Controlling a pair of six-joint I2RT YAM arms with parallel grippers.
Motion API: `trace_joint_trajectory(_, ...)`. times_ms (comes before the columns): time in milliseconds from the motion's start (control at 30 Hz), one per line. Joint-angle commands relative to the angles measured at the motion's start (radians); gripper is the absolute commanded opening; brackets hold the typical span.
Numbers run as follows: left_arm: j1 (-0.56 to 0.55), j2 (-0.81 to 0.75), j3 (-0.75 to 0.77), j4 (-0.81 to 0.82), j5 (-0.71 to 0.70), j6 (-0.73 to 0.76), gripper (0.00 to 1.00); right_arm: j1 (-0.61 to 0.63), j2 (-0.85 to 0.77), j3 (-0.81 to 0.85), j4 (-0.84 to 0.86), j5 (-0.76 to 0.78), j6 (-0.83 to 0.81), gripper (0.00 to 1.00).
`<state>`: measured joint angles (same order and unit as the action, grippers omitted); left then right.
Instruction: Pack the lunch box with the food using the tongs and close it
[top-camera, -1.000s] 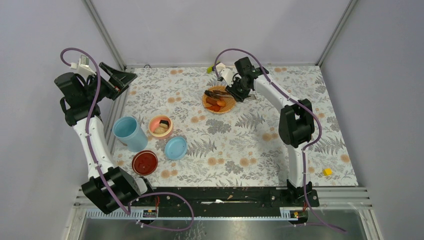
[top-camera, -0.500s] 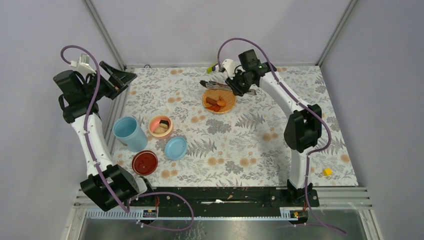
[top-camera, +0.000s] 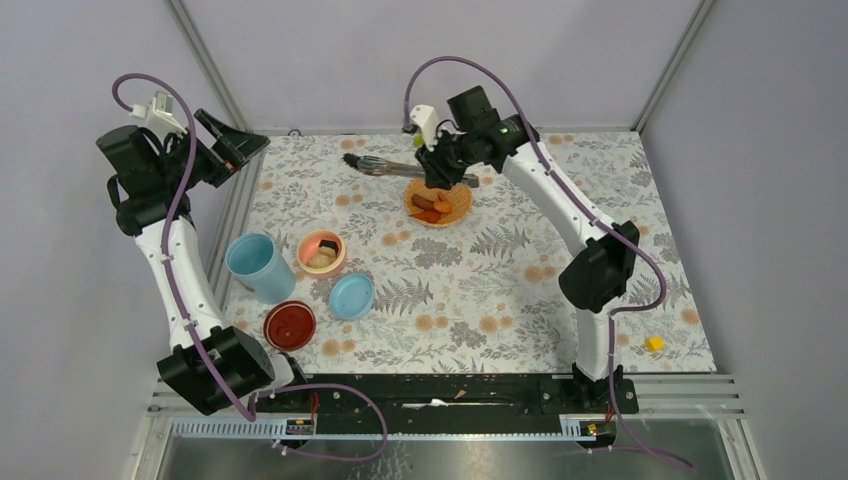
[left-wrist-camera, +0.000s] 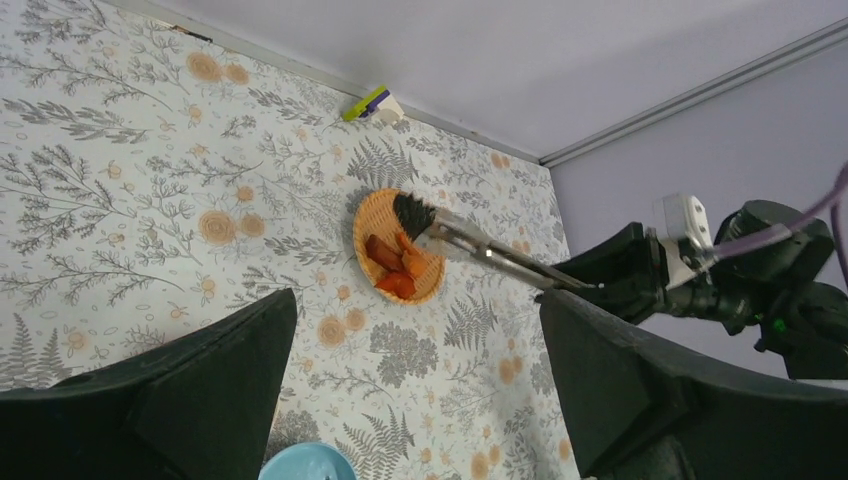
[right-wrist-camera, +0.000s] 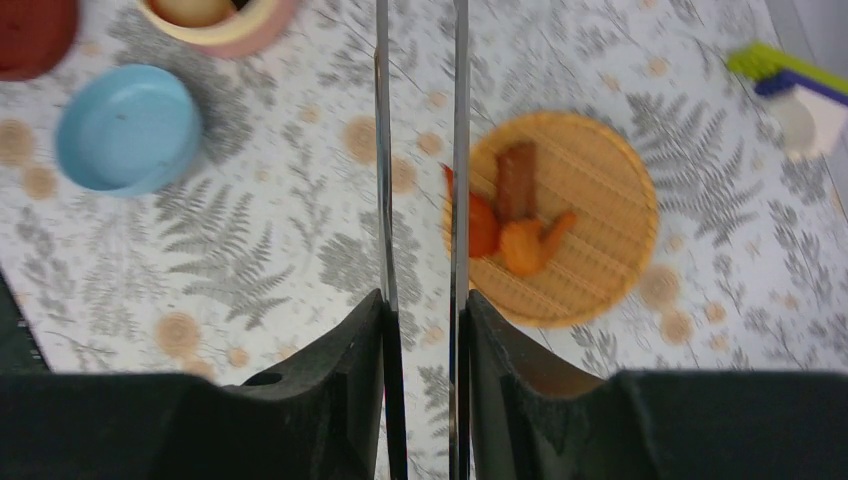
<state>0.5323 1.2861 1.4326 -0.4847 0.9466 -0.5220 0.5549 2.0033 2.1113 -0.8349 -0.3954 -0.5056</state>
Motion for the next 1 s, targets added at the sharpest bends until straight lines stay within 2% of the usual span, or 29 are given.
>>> trace_joint_trajectory(0, -0.015, 0.005, 0.080, 0.006, -0.039, 0.029, 0.99, 0.105, -0.006, 0.114, -0.013, -0.063, 0.055, 0.27)
trace_joint_trajectory(233, -0.020, 0.005, 0.109, 0.006, -0.052, 0.030, 0.99, 0.235, 0.112, 0.323, -0.099, -0.075, 0.082, 0.28)
trace_joint_trajectory(367, -0.020, 0.002, 0.113, 0.005, -0.058, 0.030, 0.99, 0.289, 0.154, 0.388, -0.112, -0.070, 0.095, 0.28)
trace_joint_trajectory(967, -0.020, -0.012, 0.117, 0.016, -0.062, 0.011, 0.99, 0.449, 0.290, 0.428, -0.003, -0.076, 0.189, 0.28)
